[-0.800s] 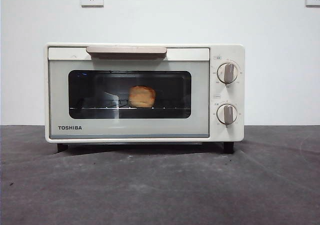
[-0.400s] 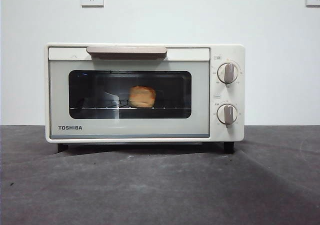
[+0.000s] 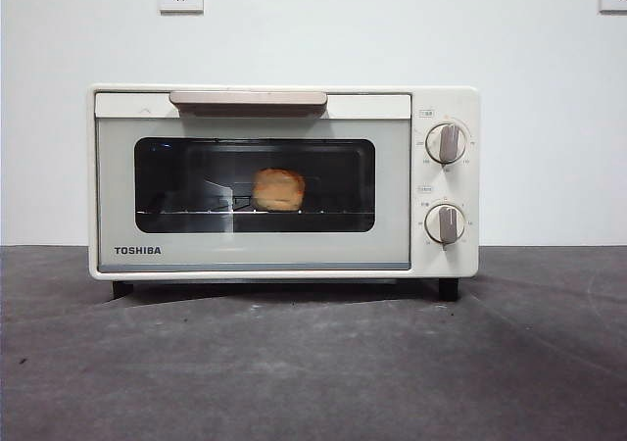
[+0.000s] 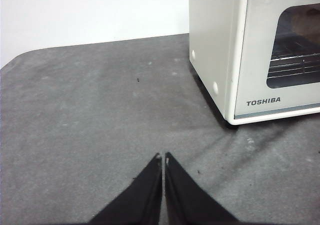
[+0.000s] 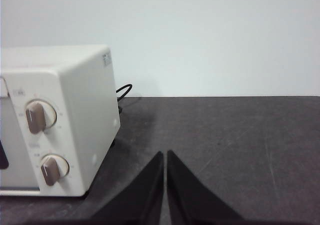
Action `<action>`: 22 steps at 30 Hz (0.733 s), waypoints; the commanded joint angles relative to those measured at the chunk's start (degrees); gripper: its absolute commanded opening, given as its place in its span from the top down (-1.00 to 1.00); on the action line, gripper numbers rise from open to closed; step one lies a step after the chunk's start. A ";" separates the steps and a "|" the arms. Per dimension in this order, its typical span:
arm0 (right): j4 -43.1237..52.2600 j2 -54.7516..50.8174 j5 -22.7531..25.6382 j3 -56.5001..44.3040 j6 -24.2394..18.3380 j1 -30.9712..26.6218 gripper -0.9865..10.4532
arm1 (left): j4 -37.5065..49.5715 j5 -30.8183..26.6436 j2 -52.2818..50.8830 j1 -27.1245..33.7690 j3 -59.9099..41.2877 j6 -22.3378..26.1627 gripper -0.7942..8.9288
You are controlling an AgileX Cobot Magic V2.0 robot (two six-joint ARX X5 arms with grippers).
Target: The left arm flap open the oven, the right arm pick bread and place it into oven, the left arm flap close the oven
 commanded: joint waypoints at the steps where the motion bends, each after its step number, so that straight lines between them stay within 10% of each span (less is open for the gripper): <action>1: 0.59 -1.55 0.28 -1.84 0.02 -0.07 0.82 | -0.35 -0.11 -0.15 0.02 -0.98 -0.39 0.80; 22: -11.93 -3.10 5.77 -3.67 1.90 -0.07 0.82 | -0.35 -0.11 -0.15 0.02 -0.98 -0.39 0.80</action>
